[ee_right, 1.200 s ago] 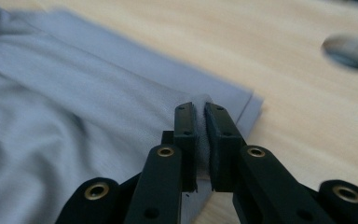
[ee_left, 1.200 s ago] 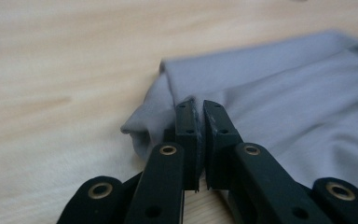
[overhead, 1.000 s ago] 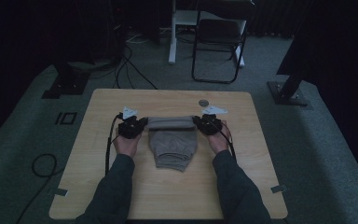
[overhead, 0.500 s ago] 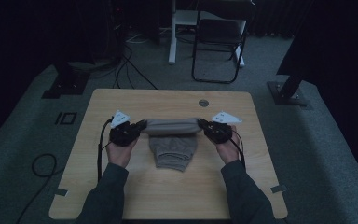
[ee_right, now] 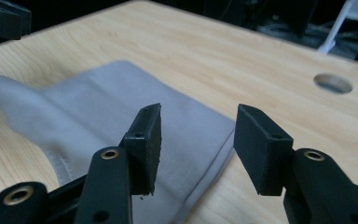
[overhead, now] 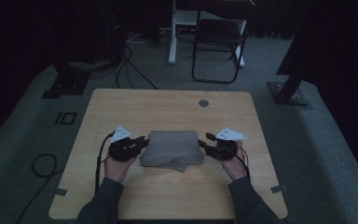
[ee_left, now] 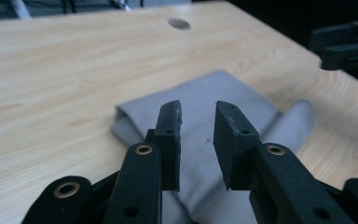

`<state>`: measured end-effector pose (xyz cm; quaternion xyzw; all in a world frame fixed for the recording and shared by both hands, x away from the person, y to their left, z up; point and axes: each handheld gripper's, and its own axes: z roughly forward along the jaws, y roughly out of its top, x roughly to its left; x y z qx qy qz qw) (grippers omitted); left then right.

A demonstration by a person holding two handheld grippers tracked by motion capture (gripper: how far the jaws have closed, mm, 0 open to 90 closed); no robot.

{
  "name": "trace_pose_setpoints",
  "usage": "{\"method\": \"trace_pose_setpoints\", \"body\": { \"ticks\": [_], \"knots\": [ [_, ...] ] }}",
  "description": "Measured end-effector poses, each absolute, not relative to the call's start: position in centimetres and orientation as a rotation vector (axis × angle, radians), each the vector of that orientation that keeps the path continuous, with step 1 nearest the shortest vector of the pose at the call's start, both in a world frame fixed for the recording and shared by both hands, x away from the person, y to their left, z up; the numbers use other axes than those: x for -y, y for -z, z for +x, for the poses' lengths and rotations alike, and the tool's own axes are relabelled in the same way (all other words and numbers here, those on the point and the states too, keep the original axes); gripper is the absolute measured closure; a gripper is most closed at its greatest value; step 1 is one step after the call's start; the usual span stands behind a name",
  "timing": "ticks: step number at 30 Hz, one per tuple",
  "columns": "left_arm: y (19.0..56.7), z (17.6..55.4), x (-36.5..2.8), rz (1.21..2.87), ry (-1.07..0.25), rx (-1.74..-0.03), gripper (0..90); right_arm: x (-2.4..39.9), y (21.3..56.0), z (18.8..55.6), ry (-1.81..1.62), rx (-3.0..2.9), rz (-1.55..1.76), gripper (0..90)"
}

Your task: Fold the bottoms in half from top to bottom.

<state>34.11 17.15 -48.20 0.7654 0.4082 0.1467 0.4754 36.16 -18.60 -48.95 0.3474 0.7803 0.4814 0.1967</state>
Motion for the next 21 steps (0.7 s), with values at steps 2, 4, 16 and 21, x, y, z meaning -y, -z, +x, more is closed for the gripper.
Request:
{"method": "trace_pose_setpoints", "body": {
  "ticks": [2,4,16,21],
  "knots": [
    [49.1,34.3,-15.9,1.937,-0.334,-0.981,69.3,17.6,49.8,36.4,-1.307,-2.243,0.973,51.5],
    [50.1,34.3,-14.8,1.996,-0.322,-0.975,68.3,16.3,50.9,36.6,-1.251,-2.308,0.960,51.2],
    [53.4,33.3,-14.1,2.081,-0.289,-1.005,65.7,14.0,54.0,35.3,-1.136,-2.512,0.956,47.5],
    [53.6,33.4,-14.1,2.072,-0.295,-1.016,65.8,13.9,54.3,35.6,-1.127,-2.513,0.968,47.1]
  ]
}}
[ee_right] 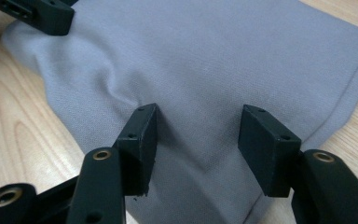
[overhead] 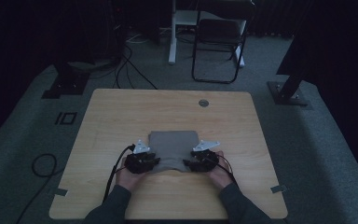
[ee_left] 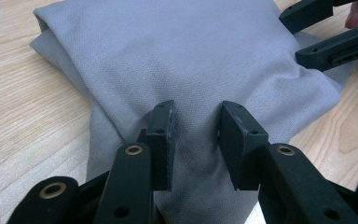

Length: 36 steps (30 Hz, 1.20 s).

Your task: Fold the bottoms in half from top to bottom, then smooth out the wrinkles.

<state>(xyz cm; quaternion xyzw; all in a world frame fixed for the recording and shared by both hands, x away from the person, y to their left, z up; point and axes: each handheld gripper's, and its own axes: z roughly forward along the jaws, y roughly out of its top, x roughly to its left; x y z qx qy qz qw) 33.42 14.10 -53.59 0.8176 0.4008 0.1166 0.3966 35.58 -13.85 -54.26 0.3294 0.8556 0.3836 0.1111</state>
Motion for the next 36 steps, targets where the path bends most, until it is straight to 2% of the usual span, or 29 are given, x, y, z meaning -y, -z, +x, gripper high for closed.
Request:
{"method": "trace_pose_setpoints", "body": {
  "ticks": [12,24,36],
  "knots": [
    [54.3,37.2,-14.5,1.969,-0.344,-1.124,65.6,13.1,54.8,39.5,-1.149,-2.451,1.041,45.5],
    [54.4,40.5,-14.2,1.950,-0.414,-1.169,65.6,12.8,55.3,42.6,-1.171,-2.397,1.109,45.5],
    [54.7,40.4,-14.2,1.941,-0.420,-1.164,65.1,13.0,55.4,43.2,-1.133,-2.392,1.074,45.6]
  ]
}}
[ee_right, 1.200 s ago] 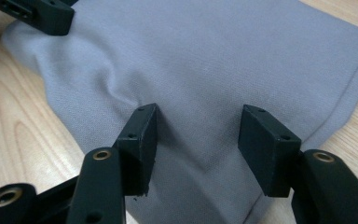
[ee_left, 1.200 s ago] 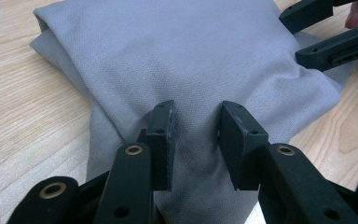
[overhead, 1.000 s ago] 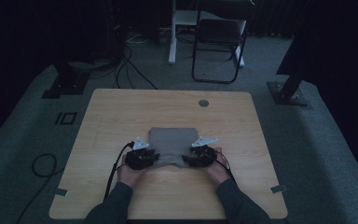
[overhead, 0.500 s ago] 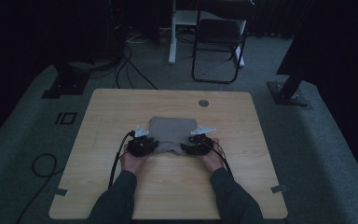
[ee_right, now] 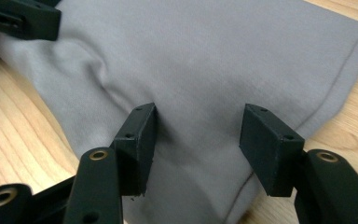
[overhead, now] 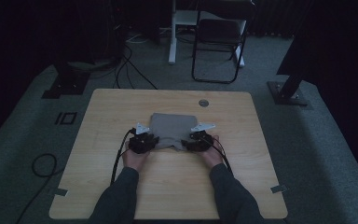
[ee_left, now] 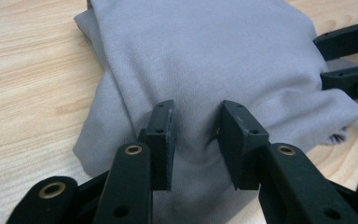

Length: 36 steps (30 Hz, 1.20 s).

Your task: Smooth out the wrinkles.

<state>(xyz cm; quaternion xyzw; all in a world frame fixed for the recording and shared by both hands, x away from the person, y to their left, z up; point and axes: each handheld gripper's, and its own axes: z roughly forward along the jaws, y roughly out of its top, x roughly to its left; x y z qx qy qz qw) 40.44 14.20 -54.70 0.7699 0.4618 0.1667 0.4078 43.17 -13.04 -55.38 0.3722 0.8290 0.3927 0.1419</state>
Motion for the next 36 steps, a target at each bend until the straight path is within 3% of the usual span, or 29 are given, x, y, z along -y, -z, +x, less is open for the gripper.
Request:
{"method": "trace_pose_setpoints", "body": {
  "ticks": [5,14,28,36],
  "knots": [
    [55.0,38.9,-14.8,2.040,-0.457,-1.129,63.7,13.5,55.4,42.3,-1.078,-2.387,1.036,46.7],
    [55.3,37.9,-16.7,2.053,-0.439,-1.146,63.7,15.1,55.4,42.1,-1.062,-2.345,1.098,46.7],
    [55.0,37.1,-20.0,1.968,-0.503,-1.240,60.6,21.5,54.9,40.4,-1.116,-2.166,1.304,47.0],
    [55.3,37.7,-21.5,1.915,-0.526,-1.332,60.3,23.0,55.2,40.4,-1.033,-2.125,1.341,46.2]
  ]
}}
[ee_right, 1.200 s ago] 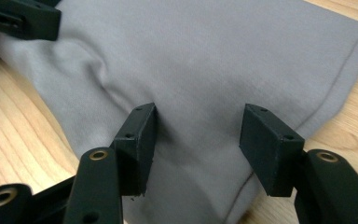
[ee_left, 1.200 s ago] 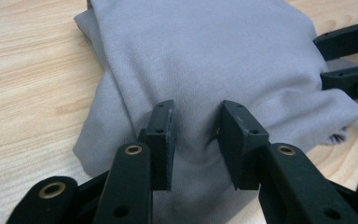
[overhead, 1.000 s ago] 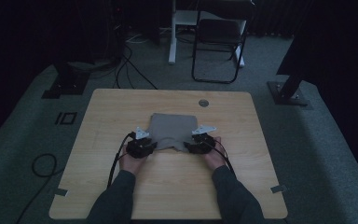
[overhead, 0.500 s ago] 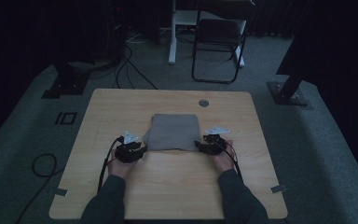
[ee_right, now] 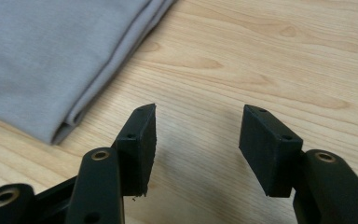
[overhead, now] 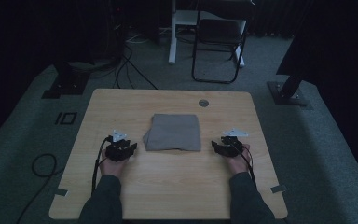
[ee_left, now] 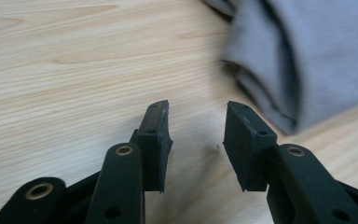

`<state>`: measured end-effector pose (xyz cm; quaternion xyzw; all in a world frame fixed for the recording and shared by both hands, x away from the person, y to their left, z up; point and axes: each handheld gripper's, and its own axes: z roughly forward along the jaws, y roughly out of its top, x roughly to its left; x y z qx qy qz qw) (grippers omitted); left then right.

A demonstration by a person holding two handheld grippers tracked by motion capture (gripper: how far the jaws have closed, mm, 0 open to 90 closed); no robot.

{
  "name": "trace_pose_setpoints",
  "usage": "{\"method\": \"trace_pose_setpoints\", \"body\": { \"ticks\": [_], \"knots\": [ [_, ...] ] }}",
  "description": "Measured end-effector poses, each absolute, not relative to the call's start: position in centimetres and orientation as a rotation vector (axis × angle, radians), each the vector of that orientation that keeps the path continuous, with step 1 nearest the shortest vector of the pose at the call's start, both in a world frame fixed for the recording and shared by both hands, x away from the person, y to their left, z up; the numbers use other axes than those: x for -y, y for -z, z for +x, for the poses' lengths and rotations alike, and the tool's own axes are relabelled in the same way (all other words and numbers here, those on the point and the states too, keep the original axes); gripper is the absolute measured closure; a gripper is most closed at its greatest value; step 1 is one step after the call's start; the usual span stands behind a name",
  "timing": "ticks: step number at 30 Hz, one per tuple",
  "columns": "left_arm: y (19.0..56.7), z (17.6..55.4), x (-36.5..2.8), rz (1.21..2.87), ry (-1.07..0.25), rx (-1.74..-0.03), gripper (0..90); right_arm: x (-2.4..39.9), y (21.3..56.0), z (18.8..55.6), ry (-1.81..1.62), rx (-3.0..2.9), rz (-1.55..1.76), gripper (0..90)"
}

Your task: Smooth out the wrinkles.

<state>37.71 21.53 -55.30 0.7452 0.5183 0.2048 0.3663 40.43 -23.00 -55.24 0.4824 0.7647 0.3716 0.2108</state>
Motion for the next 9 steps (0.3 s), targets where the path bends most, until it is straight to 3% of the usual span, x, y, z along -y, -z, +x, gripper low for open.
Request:
{"method": "trace_pose_setpoints", "body": {
  "ticks": [9],
  "knots": [
    [55.5,38.3,-22.8,1.868,-0.539,-1.418,58.6,23.3,55.6,40.8,-1.022,-2.129,1.354,46.0]
  ]
}}
